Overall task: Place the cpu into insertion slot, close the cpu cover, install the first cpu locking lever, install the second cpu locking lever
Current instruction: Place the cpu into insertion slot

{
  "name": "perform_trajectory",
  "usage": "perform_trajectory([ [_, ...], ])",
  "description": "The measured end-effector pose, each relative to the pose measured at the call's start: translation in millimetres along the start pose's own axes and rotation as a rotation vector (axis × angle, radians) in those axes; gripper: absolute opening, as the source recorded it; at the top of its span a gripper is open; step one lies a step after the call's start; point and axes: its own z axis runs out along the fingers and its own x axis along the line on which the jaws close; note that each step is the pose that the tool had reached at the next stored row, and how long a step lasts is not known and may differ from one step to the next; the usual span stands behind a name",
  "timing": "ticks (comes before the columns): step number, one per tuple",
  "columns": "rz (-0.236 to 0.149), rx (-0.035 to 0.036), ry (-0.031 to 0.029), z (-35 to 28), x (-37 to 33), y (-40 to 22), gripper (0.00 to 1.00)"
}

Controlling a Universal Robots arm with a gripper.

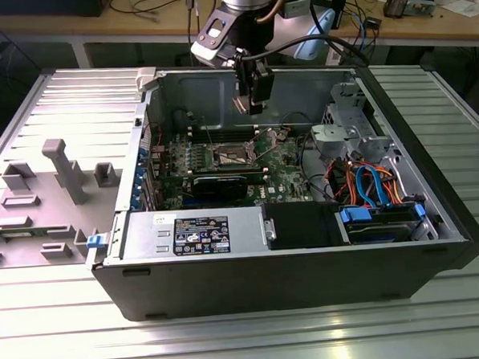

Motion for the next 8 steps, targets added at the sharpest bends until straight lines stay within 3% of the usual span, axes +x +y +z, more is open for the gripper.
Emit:
perform_trajectory([
  [8, 0.017, -0.0003, -0.0016, 0.3, 0.0, 0.0, 0.55],
])
